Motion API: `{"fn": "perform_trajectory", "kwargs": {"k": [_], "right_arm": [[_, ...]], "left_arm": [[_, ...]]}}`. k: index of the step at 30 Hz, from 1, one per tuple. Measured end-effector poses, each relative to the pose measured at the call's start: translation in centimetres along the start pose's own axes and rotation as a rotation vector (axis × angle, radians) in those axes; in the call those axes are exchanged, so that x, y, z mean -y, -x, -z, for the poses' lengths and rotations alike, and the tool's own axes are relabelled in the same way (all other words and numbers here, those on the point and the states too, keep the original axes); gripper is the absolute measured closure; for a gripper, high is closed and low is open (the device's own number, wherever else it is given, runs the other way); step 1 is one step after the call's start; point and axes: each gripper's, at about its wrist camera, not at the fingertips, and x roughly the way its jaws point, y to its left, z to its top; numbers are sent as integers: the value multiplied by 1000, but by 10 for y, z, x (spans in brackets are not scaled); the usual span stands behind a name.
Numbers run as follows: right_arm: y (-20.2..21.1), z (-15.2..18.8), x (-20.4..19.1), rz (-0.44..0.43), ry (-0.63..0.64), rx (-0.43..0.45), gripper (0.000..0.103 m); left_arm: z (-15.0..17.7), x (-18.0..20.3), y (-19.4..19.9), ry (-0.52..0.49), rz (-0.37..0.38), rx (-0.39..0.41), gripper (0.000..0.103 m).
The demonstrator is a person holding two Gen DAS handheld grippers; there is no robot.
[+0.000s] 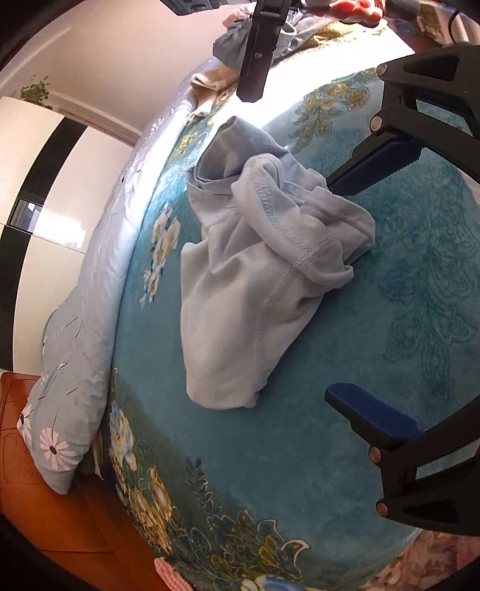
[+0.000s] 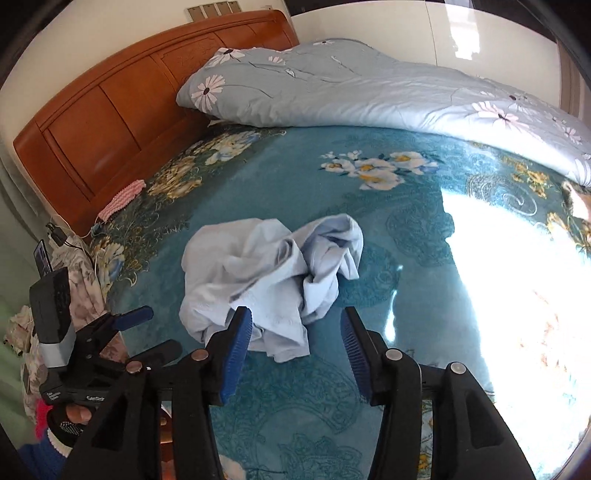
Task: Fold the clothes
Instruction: 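Carry the light-blue t-shirt with the right gripper onto the open blanket, then grasp the t-shirt hem with the left gripper while the right gripper holds another edge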
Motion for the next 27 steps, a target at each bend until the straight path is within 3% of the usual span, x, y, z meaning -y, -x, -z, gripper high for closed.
{"fn": "perform_trajectory", "kwargs": {"k": [10, 16, 18, 20, 22, 23, 24, 26, 27], "right_arm": [[-48, -12, -12, -106, -13, -38, 51], [-45, 3, -17, -57, 83, -65, 51], [-50, 2, -11, -10, 90, -63, 51], [-56, -3, -3, -12, 53, -59, 52], [-58, -8, 2, -26, 20, -45, 63], [-58, -9, 4, -27, 8, -38, 78], [-58, -11, 5, -29, -3, -31, 93], [-54, -15, 9, -18, -27, -20, 97], [-49, -18, 10, -13, -35, -2, 98]], "left_arm": [[-7, -9, -20, 45, -14, -8, 6], [-9, -15, -22, 61, 14, 4, 14], [-10, -14, -23, 60, 23, 2, 21], [-11, -12, -25, 58, 31, -8, 35], [-12, -11, -26, 58, 38, -13, 48], [-13, -11, -25, 60, 45, -13, 59], [-14, -11, -24, 61, 54, -13, 64], [-14, -11, -22, 60, 55, -15, 85], [-15, -11, -19, 57, 54, -14, 87]]}}
